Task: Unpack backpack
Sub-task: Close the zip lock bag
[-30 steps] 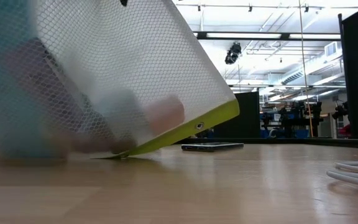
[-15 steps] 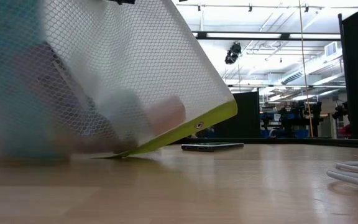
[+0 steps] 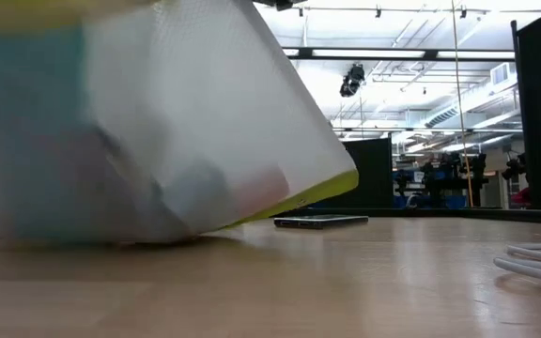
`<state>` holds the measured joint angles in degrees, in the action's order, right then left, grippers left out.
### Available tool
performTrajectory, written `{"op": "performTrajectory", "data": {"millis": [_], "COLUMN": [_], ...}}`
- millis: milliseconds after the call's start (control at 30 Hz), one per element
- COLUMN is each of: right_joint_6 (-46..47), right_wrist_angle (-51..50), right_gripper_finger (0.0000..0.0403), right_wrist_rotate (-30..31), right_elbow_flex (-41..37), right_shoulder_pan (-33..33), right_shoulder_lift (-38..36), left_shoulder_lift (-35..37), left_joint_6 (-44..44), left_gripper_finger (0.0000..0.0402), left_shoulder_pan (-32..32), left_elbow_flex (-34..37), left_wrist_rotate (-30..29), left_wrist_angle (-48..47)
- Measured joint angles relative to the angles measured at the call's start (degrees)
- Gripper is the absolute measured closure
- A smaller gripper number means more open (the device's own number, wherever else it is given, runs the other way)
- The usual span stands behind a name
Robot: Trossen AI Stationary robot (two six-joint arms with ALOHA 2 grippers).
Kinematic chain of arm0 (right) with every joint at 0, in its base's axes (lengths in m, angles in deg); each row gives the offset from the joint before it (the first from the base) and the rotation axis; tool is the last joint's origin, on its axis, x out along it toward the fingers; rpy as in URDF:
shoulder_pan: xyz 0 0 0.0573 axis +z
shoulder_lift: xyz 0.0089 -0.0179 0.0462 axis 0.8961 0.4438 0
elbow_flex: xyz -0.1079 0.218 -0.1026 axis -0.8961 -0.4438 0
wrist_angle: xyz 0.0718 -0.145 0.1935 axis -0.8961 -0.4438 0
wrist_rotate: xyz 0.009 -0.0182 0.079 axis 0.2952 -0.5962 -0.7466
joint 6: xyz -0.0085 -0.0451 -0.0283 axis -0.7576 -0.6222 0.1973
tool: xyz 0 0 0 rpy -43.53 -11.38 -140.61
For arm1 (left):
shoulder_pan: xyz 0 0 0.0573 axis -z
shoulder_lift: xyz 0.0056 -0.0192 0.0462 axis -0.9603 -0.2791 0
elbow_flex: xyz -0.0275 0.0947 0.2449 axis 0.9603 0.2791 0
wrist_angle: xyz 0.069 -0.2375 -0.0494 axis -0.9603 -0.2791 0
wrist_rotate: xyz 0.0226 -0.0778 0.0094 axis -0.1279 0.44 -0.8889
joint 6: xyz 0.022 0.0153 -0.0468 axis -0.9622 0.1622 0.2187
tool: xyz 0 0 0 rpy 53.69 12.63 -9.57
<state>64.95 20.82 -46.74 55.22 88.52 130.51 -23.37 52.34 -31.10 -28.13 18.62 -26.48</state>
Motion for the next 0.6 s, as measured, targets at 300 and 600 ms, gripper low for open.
{"op": "performTrajectory", "data": {"millis": [300, 600], "right_joint_6": [0.0, 2.3], "right_wrist_angle": [-1.57, -1.61], "right_gripper_finger": [0.0403, 0.0403], "right_wrist_rotate": [0.69, 0.77], "right_elbow_flex": [0.0, 0.0], "right_shoulder_pan": [3.44, 5.95], "right_shoulder_lift": [0.0, 0.0], "left_shoulder_lift": [0.04, 0.07], "left_joint_6": [9.28, 14.54], "left_gripper_finger": [0.0401, 0.0402], "left_shoulder_pan": [3.25, 5.26], "left_elbow_flex": [-4.95, -1.18], "left_wrist_rotate": [-0.46, 0.2], "left_wrist_angle": [-16.06, -14.25]}}
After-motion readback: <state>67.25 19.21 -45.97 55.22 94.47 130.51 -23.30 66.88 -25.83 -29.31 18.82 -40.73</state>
